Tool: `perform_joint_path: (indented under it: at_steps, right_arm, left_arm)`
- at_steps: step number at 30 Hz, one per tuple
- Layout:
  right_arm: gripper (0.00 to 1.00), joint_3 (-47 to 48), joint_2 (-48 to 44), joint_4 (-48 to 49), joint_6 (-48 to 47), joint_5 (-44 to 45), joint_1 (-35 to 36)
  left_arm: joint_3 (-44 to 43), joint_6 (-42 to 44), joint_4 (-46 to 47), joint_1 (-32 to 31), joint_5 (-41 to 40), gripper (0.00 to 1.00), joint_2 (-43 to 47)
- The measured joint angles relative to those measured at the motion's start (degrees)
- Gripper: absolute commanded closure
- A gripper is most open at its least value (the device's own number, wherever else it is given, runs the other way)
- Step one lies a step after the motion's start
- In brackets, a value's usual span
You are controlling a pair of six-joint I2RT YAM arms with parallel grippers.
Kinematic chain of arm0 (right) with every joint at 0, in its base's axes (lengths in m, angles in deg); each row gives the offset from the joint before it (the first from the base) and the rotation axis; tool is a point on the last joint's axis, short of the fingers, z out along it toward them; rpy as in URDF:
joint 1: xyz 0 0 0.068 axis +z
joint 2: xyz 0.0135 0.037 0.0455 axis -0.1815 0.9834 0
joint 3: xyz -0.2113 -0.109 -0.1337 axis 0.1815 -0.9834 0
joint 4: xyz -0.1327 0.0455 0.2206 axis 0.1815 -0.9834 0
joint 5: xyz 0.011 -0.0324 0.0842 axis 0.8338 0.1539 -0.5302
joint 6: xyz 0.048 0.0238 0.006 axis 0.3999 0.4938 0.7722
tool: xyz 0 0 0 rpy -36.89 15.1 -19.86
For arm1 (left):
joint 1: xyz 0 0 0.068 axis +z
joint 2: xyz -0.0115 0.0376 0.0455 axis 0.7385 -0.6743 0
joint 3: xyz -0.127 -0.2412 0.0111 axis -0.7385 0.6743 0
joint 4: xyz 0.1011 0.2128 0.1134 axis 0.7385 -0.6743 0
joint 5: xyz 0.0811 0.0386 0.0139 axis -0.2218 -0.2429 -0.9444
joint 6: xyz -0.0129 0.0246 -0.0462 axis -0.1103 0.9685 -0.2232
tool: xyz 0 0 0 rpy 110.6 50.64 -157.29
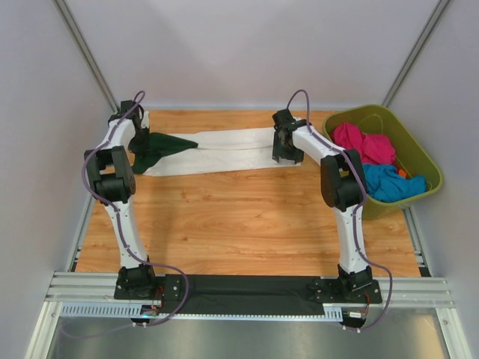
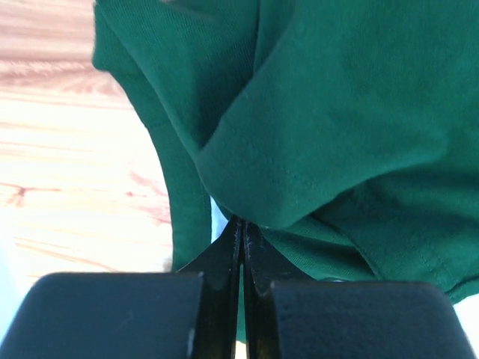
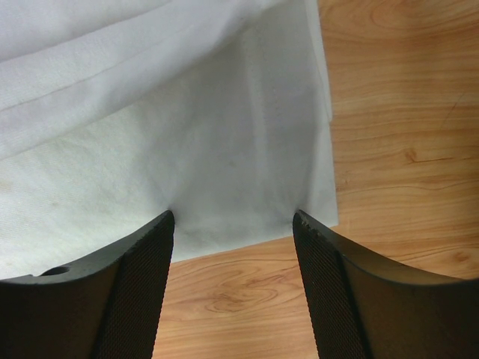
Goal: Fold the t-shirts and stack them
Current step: Fold the tshirt
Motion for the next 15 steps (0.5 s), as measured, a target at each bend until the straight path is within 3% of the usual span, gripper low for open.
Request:
perform_joint_path:
  at_steps: [3,5,6,10,15]
  right_arm:
    - [0.34,0.0,0.0,0.0,0.0,0.0,0.0]
    - [0.34,0.1,0.0,0.0,0.0,0.0,0.0]
    - [0.34,0.2,0.0,-0.2,0.0,-0.1,0.0]
    - [0.33,0.7,0.0,-0.4,-0.1,-1.1,-0.1]
    - [0.33,0.7,-0.7,0.3,-0.8,-3.3,-0.2]
  left_arm:
    - [-0.9,-0.2,0.0,-0.2,-0.9,0.83,-0.4]
    - [-1.3,-0.4,0.0,-0.2,-1.8,0.69,-0.5]
    - [-1.5,-0.5,-0.1,-0.2,-2.2,0.56,-0.5]
    - [-2.1,-0.9,-0.6,-0.1,-3.2,0.30,-0.1]
    - [-2.1,-4.5,-1.8,-0.1,-3.4,0.22,4.1]
